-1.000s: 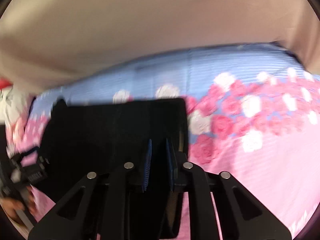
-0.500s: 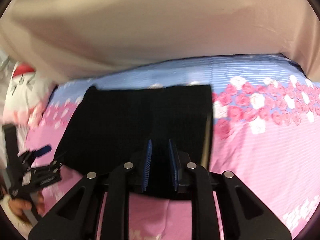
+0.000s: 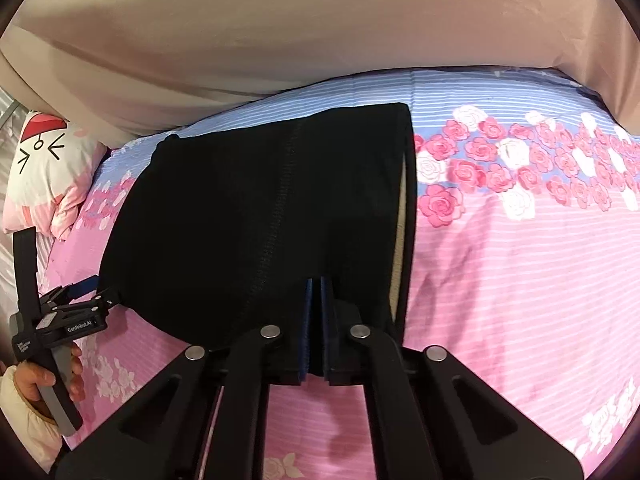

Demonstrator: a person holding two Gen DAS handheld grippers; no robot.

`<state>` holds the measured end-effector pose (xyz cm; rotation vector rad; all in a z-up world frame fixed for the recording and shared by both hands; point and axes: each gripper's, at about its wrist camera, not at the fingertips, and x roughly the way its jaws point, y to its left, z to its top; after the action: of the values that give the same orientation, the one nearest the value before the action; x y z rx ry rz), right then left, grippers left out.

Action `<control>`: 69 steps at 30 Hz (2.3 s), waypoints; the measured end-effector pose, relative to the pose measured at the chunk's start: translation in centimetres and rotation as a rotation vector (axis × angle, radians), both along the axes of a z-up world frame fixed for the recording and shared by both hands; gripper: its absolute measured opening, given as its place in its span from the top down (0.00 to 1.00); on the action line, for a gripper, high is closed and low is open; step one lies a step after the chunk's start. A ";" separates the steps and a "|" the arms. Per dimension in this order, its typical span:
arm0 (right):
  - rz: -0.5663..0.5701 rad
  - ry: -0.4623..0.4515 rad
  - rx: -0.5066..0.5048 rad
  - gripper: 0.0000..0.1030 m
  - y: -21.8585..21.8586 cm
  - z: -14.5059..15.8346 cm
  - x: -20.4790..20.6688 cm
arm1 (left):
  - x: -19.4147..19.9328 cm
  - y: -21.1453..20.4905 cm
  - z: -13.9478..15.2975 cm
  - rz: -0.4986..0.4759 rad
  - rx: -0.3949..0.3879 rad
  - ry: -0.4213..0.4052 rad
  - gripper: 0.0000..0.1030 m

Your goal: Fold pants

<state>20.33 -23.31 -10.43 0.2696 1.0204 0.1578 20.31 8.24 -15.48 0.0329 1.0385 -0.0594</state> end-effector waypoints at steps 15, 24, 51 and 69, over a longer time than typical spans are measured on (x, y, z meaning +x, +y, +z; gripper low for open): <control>-0.044 -0.033 -0.123 0.90 0.6 4.6 -3.3 | -1.7 -1.0 3.5 -0.067 0.064 0.018 0.10; 0.000 0.029 -0.110 0.91 3.1 1.5 -2.0 | -1.6 -4.1 4.5 -0.087 0.028 0.042 0.10; -0.065 0.022 -0.076 0.84 -0.3 3.3 -0.1 | 0.9 1.2 4.5 0.036 -0.048 0.071 0.09; -0.026 0.023 -0.028 0.78 0.6 2.6 7.4 | 3.4 -3.5 5.9 -0.085 0.028 -0.041 0.09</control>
<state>27.75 -22.74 -7.81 0.2598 1.0408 0.1172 23.70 4.71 -9.60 0.1030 0.9966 -0.1207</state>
